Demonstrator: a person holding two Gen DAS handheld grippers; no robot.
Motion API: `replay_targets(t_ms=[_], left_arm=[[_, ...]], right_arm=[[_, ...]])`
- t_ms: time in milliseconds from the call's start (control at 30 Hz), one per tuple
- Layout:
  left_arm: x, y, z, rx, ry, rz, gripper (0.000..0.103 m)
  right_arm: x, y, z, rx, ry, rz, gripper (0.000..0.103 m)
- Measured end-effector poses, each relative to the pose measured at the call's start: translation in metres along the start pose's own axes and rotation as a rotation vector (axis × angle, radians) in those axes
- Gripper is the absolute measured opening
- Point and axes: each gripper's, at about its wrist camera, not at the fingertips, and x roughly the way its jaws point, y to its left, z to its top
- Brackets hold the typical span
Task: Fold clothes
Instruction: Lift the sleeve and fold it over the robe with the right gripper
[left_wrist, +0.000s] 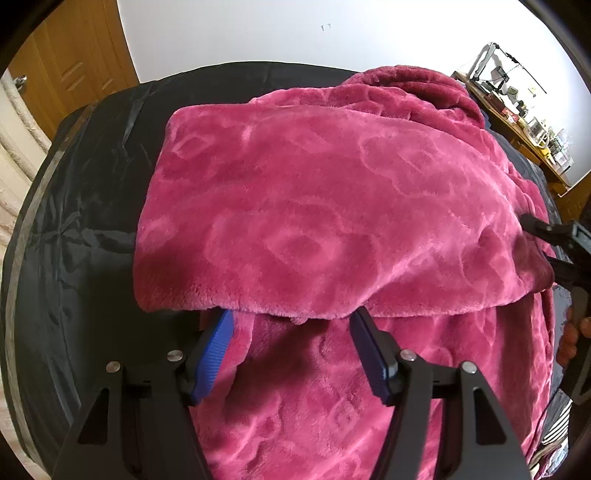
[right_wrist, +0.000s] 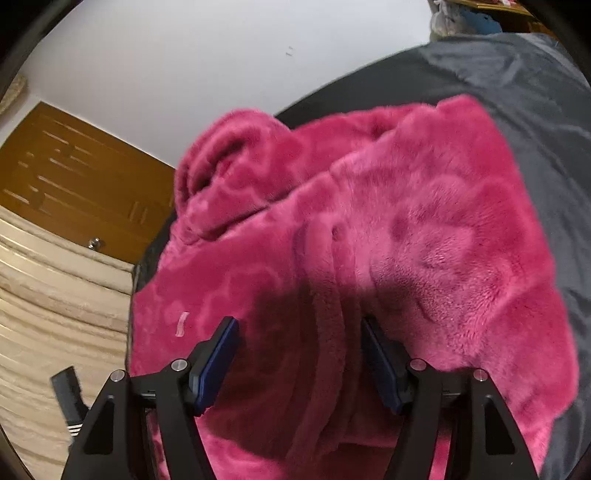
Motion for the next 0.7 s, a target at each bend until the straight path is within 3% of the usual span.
replay_targets(t_ms=[67, 100, 133, 167, 233, 400, 567, 700], left_arm=[[0.001, 0.002, -0.001, -0.001, 0.006, 0.007, 0.070], [0.003, 0.003, -0.001, -0.003, 0.009, 0.010, 0.070], [0.003, 0.004, -0.002, -0.006, 0.012, 0.011, 0.070], [0.004, 0.005, -0.002, -0.010, 0.014, 0.012, 0.070], [0.004, 0.006, -0.001, -0.016, 0.016, 0.012, 0.070], [0.002, 0.008, 0.001, -0.016, 0.007, 0.007, 0.070], [-0.004, 0.010, -0.001, -0.003, -0.006, -0.020, 0.070], [-0.002, 0.013, -0.003, 0.010, -0.005, -0.005, 0.070]], right_arm=[[0.002, 0.004, 0.000, -0.012, -0.003, 0.004, 0.067], [0.002, 0.007, 0.000, -0.022, 0.000, 0.009, 0.060], [0.003, 0.010, 0.000, -0.036, 0.005, 0.016, 0.036], [0.003, 0.015, 0.000, -0.054, 0.010, 0.018, 0.025], [-0.001, 0.027, 0.000, -0.109, 0.002, -0.003, 0.019], [-0.038, 0.055, 0.003, -0.211, -0.126, -0.053, 0.014], [-0.098, 0.072, 0.009, -0.313, -0.314, -0.204, 0.013], [-0.115, 0.059, 0.011, -0.314, -0.346, -0.306, 0.013]])
